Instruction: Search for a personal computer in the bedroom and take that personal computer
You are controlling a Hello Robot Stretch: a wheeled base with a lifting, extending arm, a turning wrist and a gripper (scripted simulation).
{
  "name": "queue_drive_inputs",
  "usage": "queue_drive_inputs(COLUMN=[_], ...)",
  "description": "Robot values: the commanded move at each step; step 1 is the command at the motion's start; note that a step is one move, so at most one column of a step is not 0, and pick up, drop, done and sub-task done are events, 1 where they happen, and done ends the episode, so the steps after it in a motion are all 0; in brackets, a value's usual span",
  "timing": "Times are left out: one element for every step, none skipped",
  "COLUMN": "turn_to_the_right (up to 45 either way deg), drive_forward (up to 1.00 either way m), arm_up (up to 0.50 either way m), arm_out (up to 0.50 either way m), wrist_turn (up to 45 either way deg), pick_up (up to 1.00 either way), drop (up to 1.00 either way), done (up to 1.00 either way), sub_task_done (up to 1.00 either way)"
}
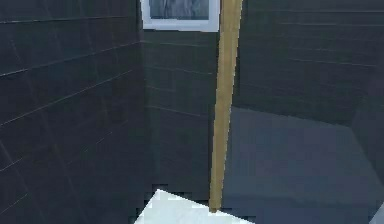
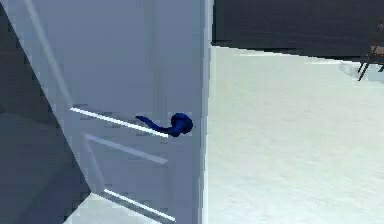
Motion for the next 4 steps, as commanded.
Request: queue_drive_inputs(turn_to_the_right=[21.0,0.0,6.0,3.0], drive_forward=[0.0,1.0,0.0,0.0], arm_up=[0.0,0.0,0.0,0.0], arm_out=[0.0,0.0,0.0,0.0], wrist_turn=[0.0,0.0,0.0,0.0], pick_up=[0.0,0.0,0.0,0.0], drop=[0.0,0.0,0.0,0.0], done=[0.0,0.0,0.0,0.0], sub_task_done=[0.0,0.0,0.0,0.0])
